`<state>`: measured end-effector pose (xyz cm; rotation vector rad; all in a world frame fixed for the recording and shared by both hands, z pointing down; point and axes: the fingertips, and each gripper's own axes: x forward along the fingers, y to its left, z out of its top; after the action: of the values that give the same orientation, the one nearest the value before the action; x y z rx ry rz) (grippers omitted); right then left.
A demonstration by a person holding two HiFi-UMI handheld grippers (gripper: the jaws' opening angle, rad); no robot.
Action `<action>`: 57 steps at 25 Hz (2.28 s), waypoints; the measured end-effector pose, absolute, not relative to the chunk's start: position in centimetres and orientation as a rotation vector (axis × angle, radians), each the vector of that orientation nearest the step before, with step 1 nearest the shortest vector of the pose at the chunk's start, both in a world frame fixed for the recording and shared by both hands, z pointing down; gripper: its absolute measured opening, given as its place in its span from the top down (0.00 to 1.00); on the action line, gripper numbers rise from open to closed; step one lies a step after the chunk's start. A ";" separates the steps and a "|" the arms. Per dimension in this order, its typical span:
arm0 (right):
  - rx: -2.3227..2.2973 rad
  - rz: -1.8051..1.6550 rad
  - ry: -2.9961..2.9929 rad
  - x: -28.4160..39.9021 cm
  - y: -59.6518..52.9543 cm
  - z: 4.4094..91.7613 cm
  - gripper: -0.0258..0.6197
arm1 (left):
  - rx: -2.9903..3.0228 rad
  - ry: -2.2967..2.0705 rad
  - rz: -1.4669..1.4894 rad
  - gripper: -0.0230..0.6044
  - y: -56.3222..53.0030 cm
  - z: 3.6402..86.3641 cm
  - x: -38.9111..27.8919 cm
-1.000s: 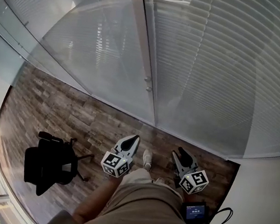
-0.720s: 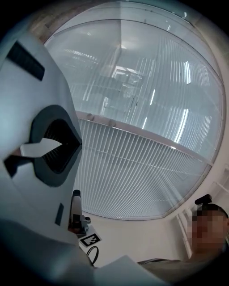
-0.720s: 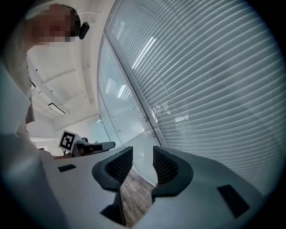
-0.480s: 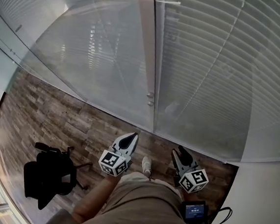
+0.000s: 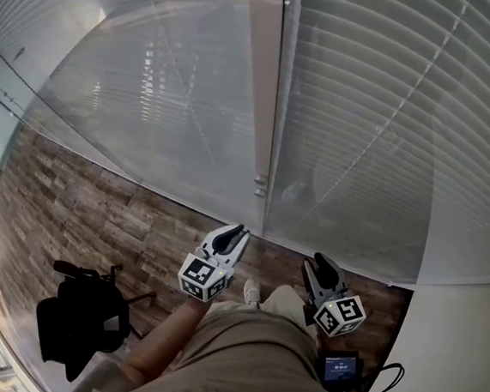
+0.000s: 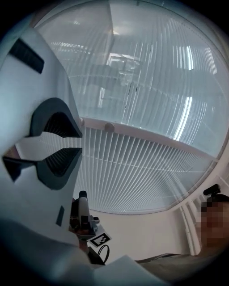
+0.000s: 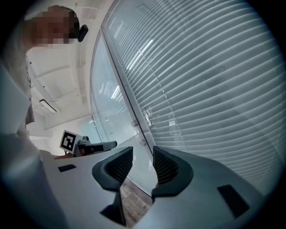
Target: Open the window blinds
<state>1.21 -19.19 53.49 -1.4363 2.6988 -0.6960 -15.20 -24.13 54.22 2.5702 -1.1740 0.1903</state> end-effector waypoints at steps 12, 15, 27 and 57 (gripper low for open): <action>-1.352 -0.678 2.756 3.4 -22.6 53.6 0.77 | 2.420 -1.354 0.386 0.69 -30.7 60.0 -13.2; -1.303 -0.653 2.780 3.4 -23.5 52.8 0.77 | 2.384 -1.421 0.414 0.69 -31.6 60.8 -13.4; -1.188 -0.665 2.866 3.8 -25.3 52.2 0.77 | 2.263 -1.483 0.447 0.69 -34.6 64.0 -12.5; -1.106 -0.677 2.894 3.9 -26.8 53.5 0.77 | 1.884 -1.232 -0.015 0.75 -35.5 64.8 -12.9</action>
<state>3.92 -26.80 53.45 -1.1055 2.8941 -0.6769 -12.94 -35.46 64.76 1.8836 -1.2316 -0.0153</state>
